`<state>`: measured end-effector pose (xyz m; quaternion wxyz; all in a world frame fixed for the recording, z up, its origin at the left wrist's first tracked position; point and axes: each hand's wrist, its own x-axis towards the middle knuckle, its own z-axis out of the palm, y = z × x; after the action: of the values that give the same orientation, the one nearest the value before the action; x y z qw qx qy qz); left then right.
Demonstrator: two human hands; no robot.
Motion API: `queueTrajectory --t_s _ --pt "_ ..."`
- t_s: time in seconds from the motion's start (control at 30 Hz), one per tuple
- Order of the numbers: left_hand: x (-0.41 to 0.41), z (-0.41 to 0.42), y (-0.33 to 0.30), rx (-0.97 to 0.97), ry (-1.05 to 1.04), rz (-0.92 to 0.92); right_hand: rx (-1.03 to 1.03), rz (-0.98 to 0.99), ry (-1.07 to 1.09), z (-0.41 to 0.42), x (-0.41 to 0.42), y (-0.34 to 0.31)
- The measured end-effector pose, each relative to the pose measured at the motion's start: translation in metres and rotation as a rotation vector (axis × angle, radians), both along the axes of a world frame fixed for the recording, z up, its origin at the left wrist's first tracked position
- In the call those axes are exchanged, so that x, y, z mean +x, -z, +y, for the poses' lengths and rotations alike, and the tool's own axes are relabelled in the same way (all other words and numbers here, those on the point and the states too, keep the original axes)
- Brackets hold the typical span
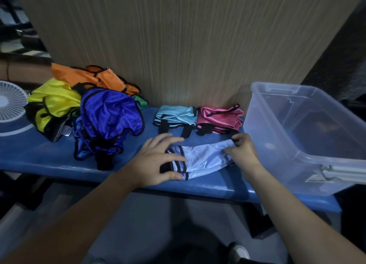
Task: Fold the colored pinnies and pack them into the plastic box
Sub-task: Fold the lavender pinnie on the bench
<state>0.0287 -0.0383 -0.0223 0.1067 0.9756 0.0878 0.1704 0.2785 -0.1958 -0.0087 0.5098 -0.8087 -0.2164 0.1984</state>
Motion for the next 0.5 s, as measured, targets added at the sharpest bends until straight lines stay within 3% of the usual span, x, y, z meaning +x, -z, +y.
queueTrajectory --t_s 0.13,0.23,0.37,0.5 --pt "0.005 -0.005 0.009 -0.158 0.082 0.092 0.067 0.100 0.055 -0.003 0.002 -0.001" --pt "0.005 -0.011 0.017 -0.131 0.054 0.111 0.153 0.065 0.020 -0.005 -0.003 -0.007" --pt "0.003 -0.016 0.014 -0.145 0.033 0.112 0.254 -0.212 -0.147 0.000 -0.022 -0.018" --pt "0.001 -0.021 0.019 -0.206 -0.020 0.047 0.194 -0.618 -0.336 0.003 -0.050 -0.026"
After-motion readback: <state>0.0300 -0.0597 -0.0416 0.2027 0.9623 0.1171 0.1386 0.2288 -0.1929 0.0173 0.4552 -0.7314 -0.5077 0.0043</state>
